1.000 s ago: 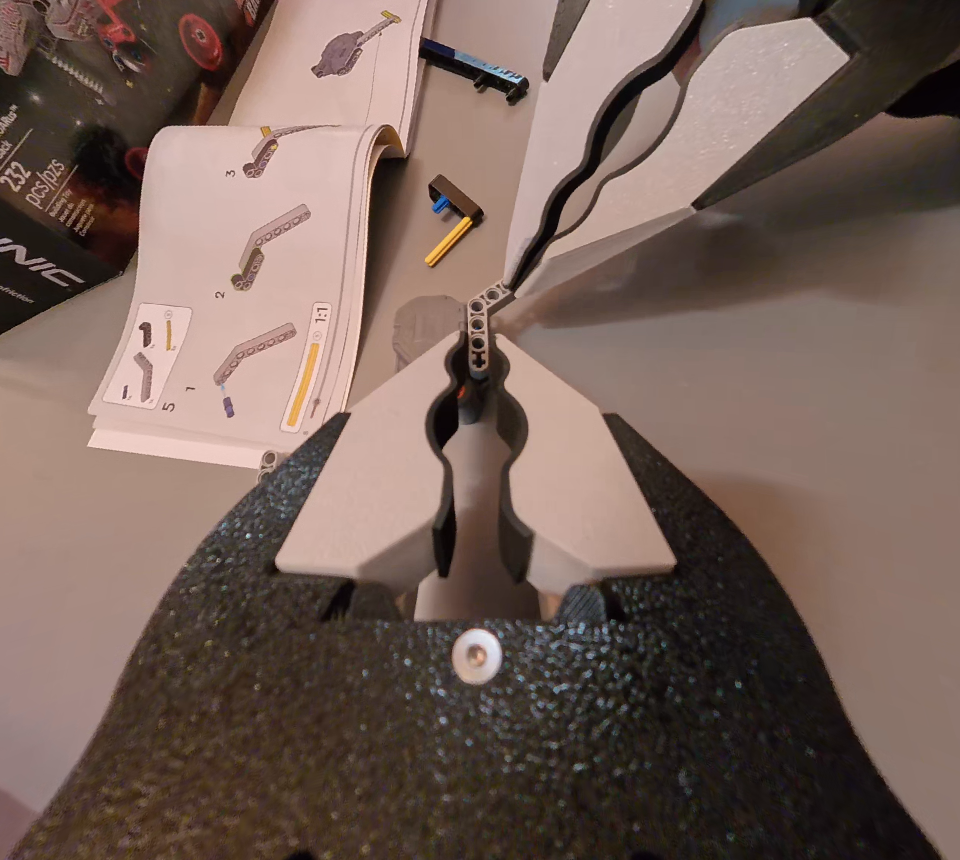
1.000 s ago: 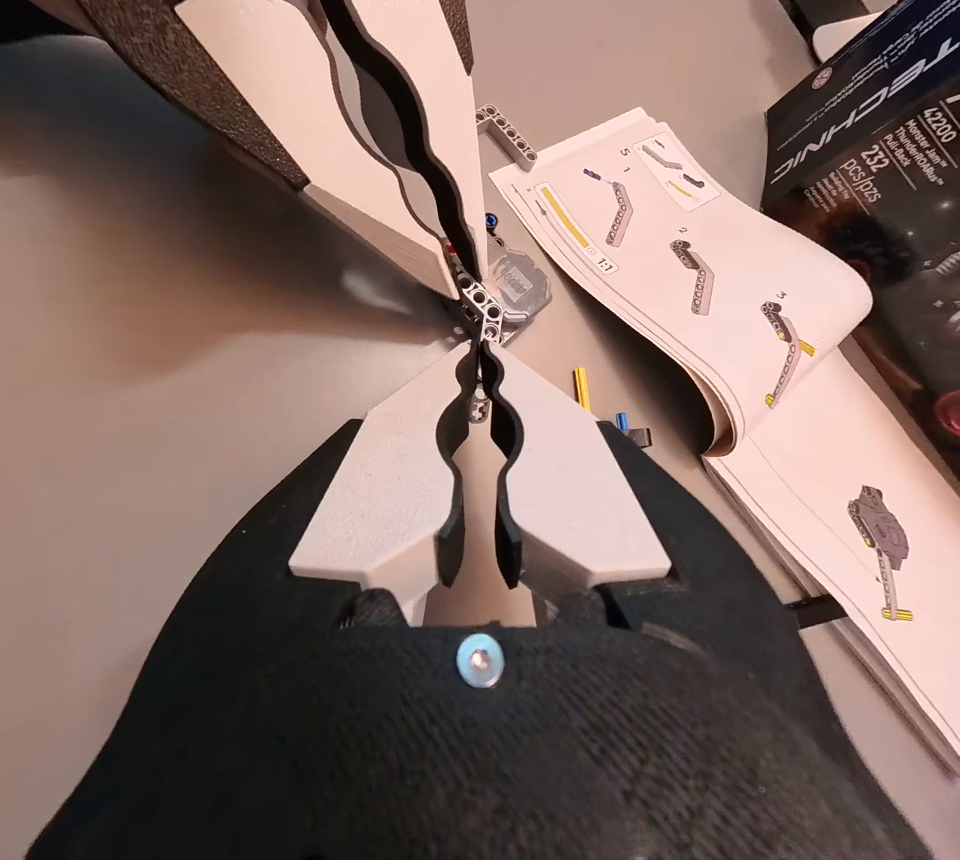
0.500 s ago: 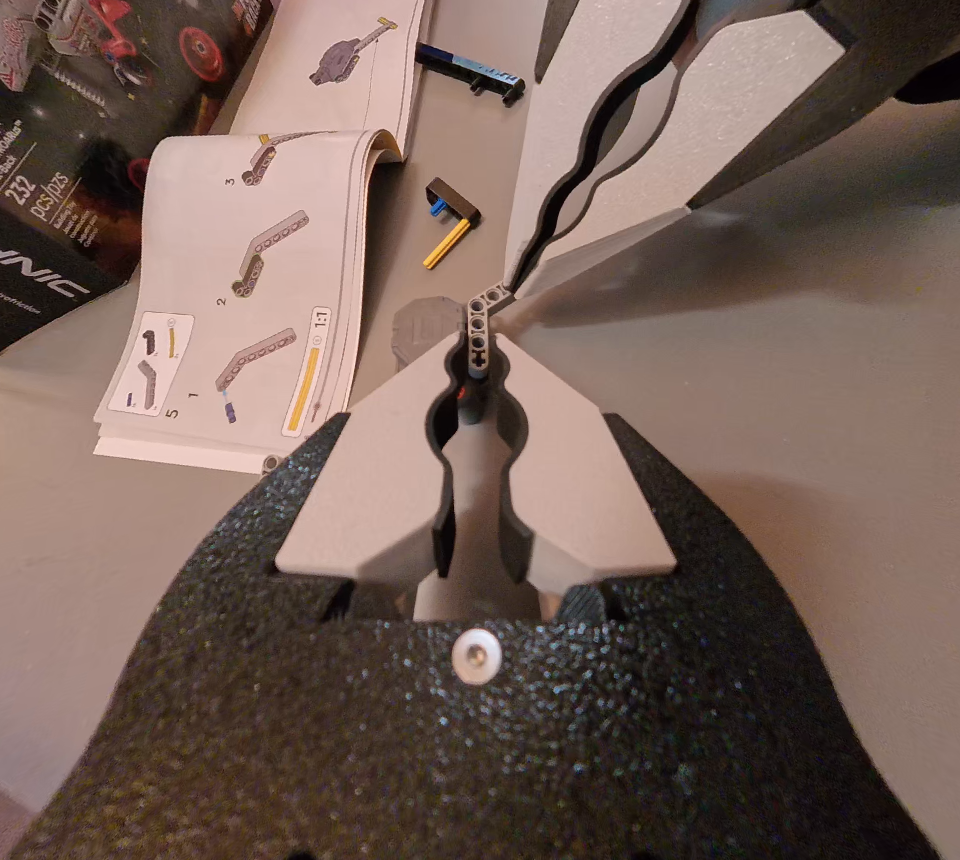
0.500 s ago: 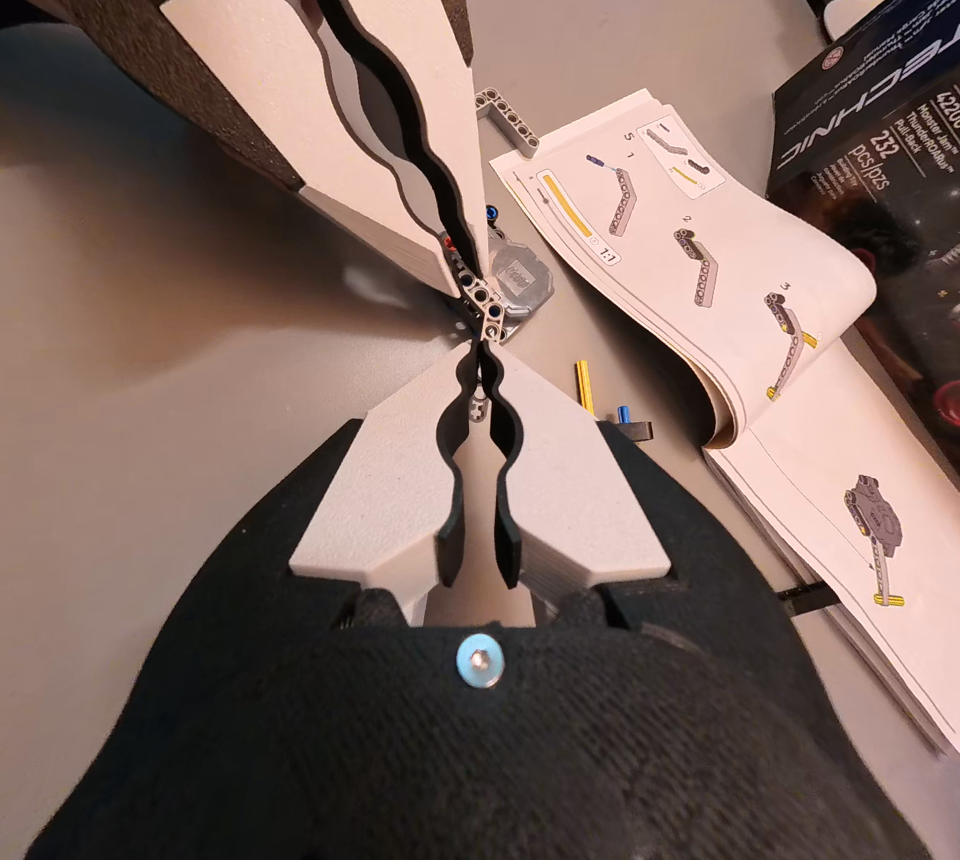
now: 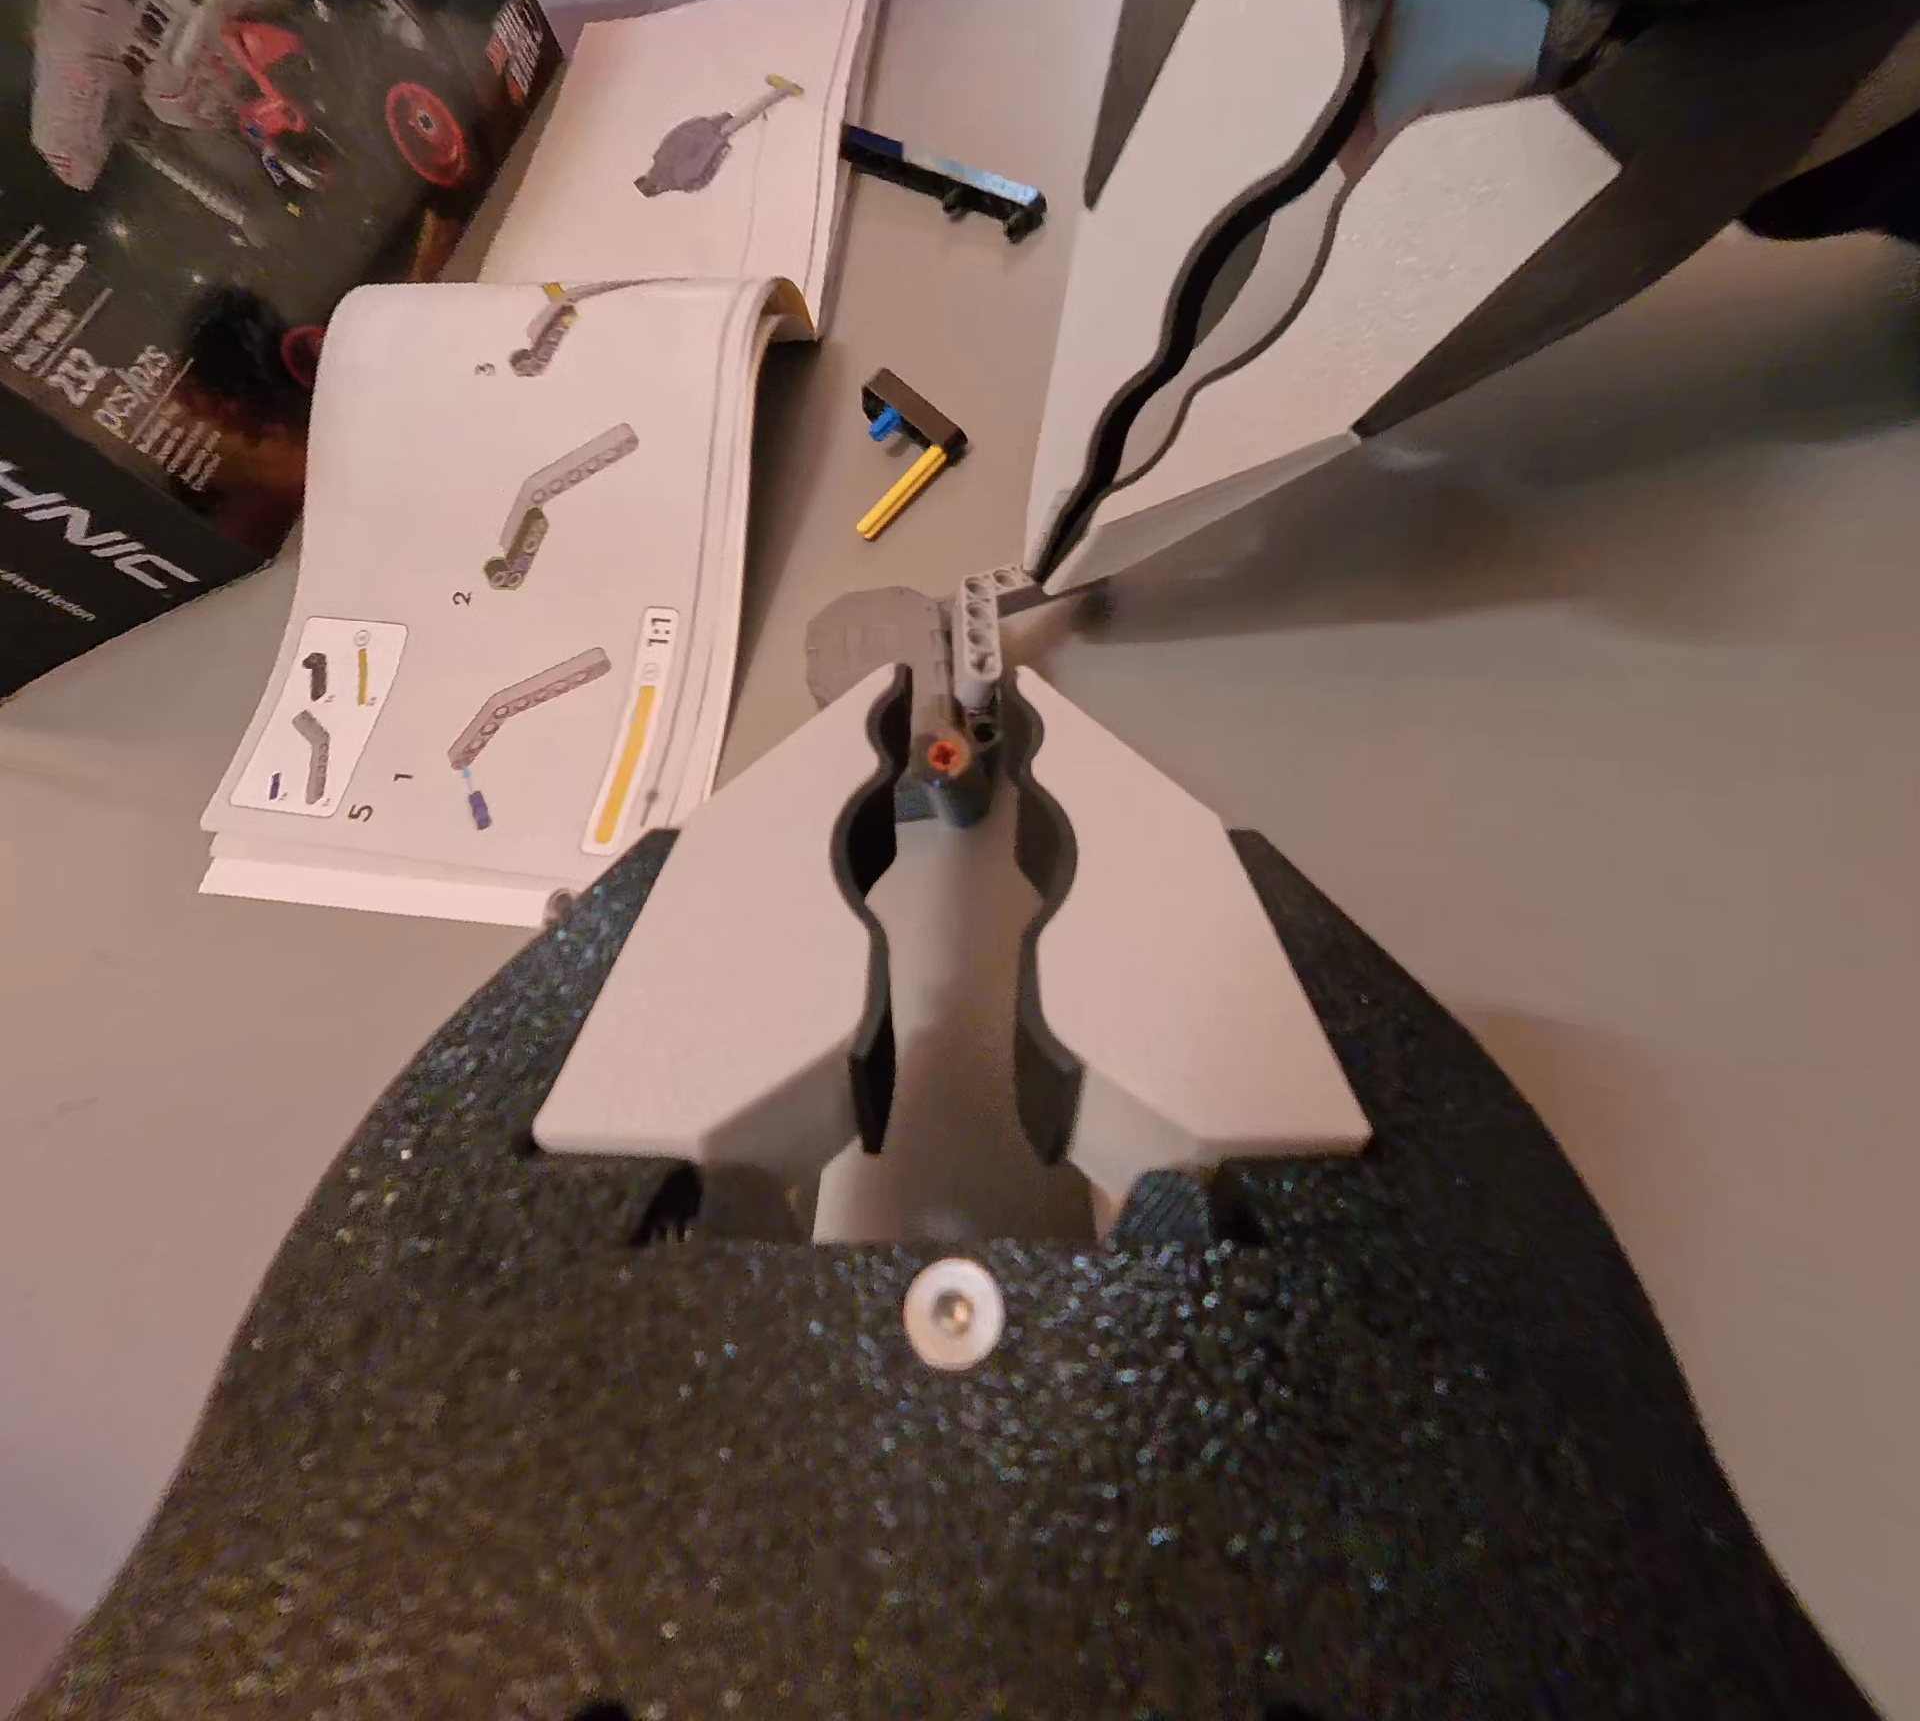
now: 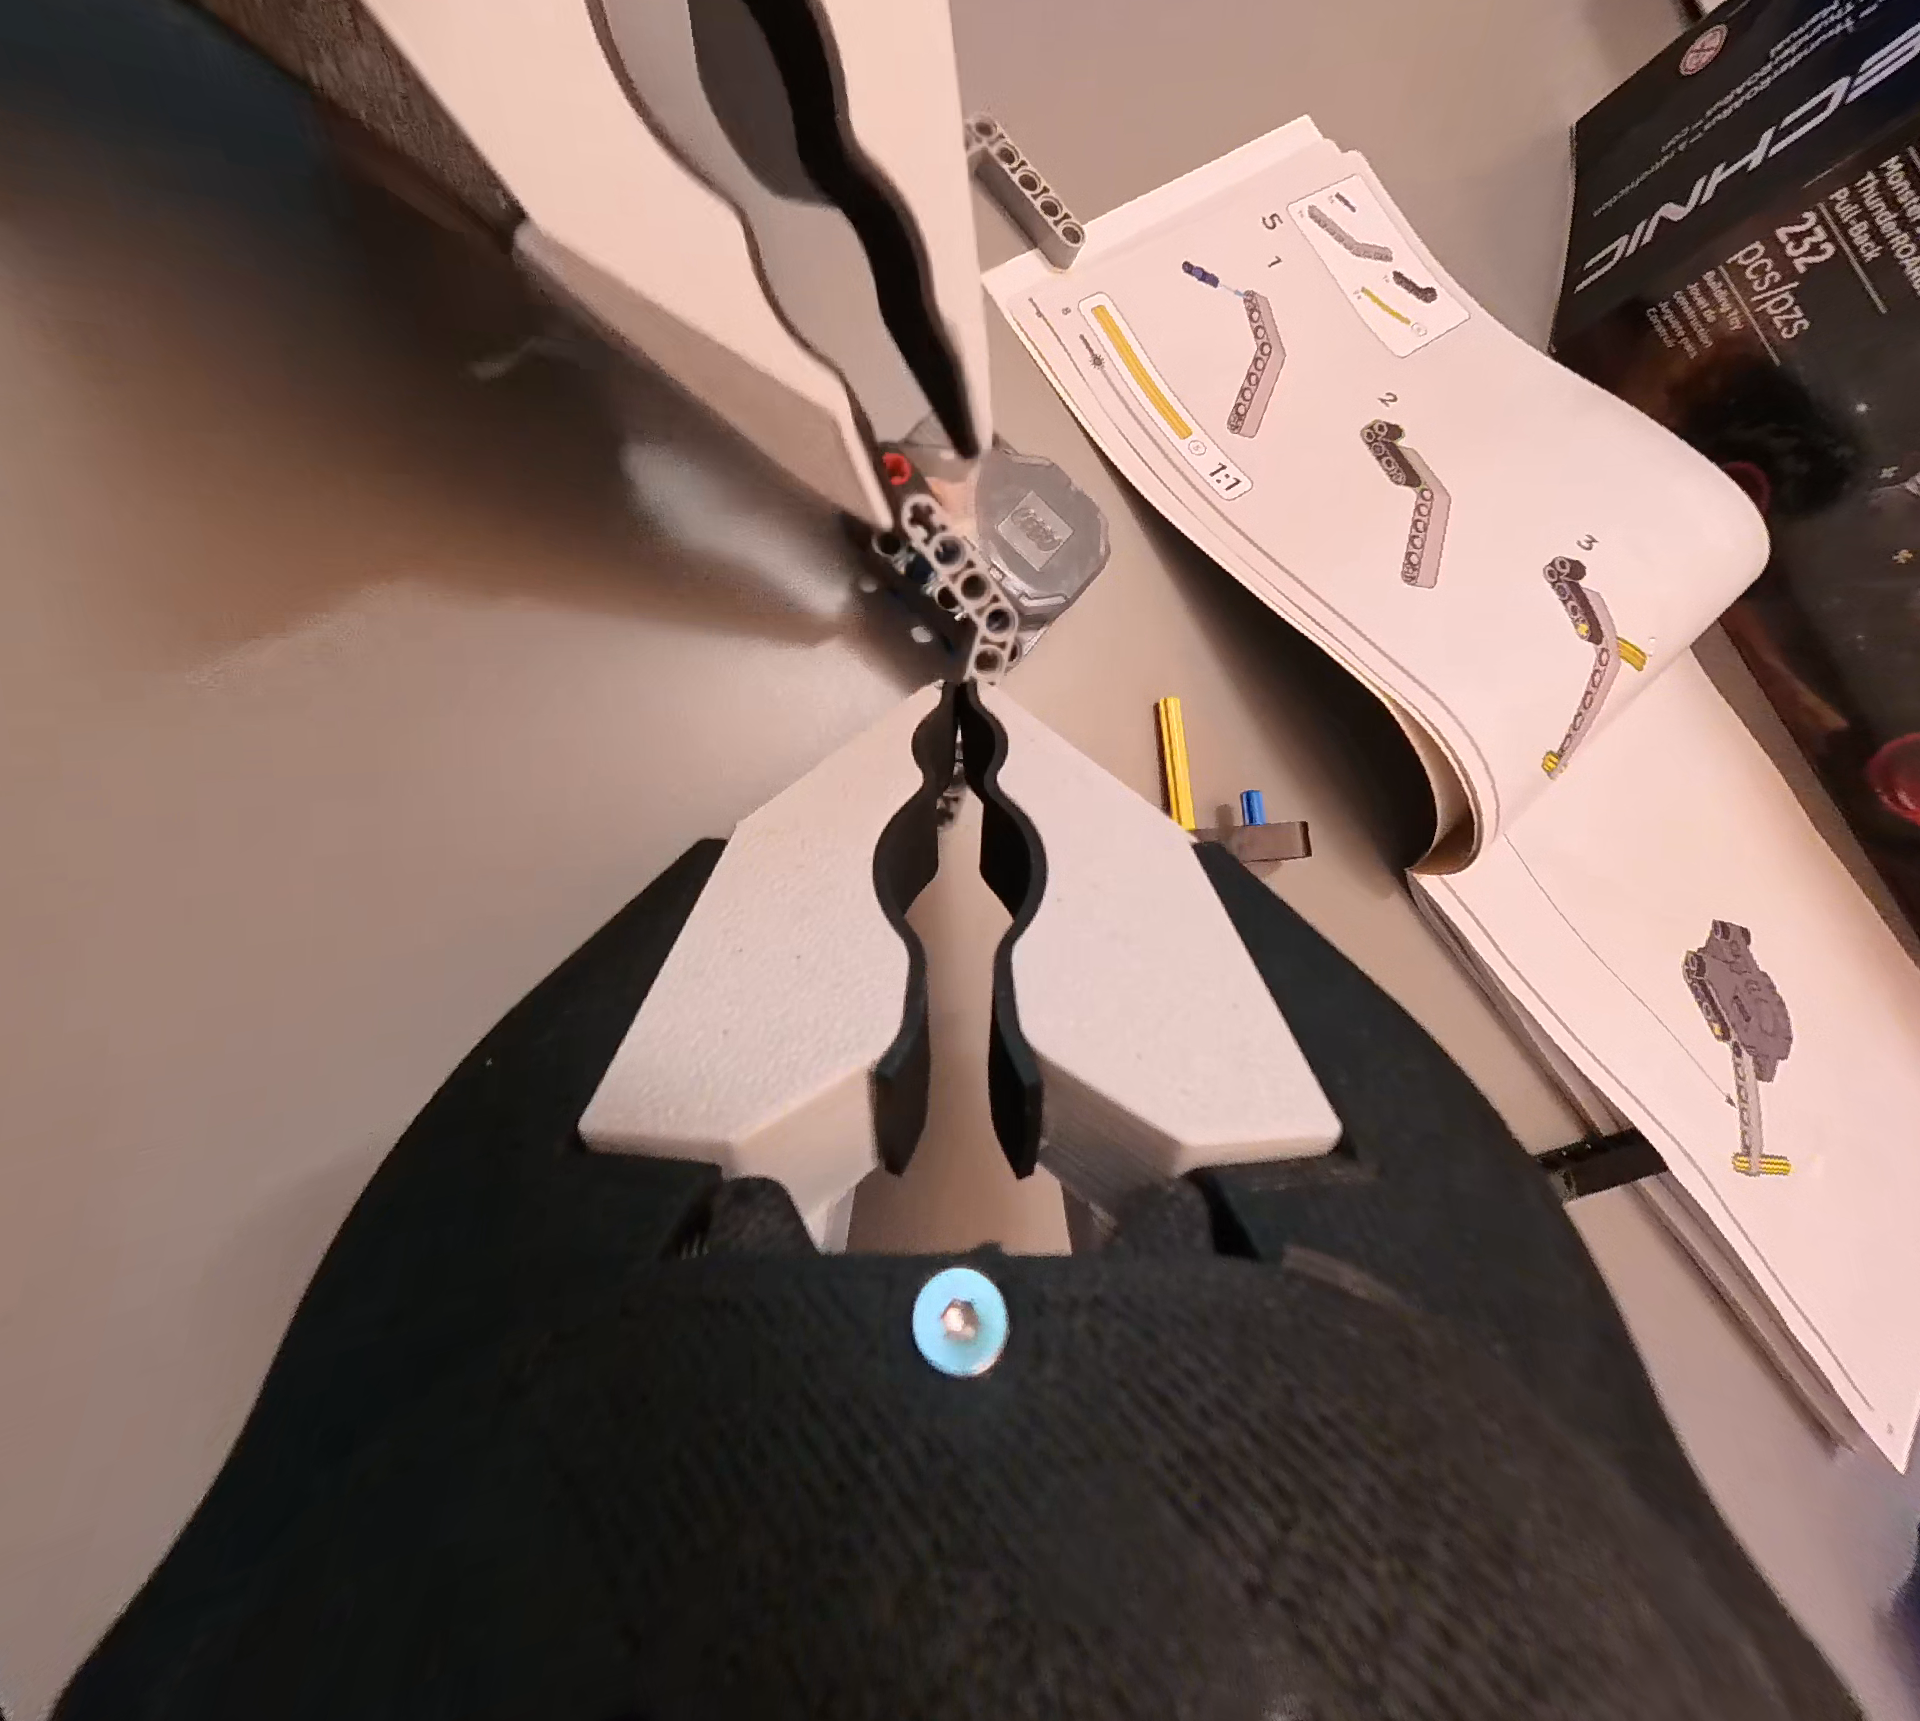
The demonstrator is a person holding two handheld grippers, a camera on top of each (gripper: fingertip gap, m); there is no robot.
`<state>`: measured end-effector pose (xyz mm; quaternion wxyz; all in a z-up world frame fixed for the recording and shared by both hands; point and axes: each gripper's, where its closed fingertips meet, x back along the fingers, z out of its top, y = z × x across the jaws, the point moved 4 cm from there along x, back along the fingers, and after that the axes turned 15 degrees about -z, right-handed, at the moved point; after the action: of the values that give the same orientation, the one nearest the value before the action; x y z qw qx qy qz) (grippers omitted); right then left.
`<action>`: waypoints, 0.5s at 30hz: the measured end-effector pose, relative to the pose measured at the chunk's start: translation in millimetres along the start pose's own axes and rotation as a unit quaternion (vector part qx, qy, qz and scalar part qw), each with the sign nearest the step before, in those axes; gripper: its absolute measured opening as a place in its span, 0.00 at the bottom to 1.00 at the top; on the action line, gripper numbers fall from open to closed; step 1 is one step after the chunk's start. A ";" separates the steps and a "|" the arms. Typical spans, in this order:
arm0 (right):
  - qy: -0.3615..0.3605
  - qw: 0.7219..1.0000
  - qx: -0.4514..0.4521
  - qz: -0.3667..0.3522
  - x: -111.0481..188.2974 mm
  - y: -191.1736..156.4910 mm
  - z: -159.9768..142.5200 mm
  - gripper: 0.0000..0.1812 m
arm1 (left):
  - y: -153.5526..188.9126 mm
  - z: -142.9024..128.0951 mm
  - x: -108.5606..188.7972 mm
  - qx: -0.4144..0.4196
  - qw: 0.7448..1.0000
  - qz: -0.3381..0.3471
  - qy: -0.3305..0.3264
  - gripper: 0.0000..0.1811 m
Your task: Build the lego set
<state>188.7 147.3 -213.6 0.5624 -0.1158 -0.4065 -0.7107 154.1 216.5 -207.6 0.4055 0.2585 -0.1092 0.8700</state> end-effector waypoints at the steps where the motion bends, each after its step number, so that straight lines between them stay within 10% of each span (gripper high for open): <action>1: -0.003 1.000 0.002 -0.002 0.3 0.9 -0.4 0.00 | -2.7 1.3 5.4 0.007 1.000 0.002 0.013 0.08; 15: -0.026 0.999 -0.027 -0.015 8.8 11.2 -28.2 0.00 | -12.1 -22.8 14.1 0.067 0.998 -0.008 -0.016 0.19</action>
<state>204.0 120.7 -221.2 0.5372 -0.1436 -0.4032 -0.7268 147.5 242.6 -219.5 0.3927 0.2994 -0.0550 0.8678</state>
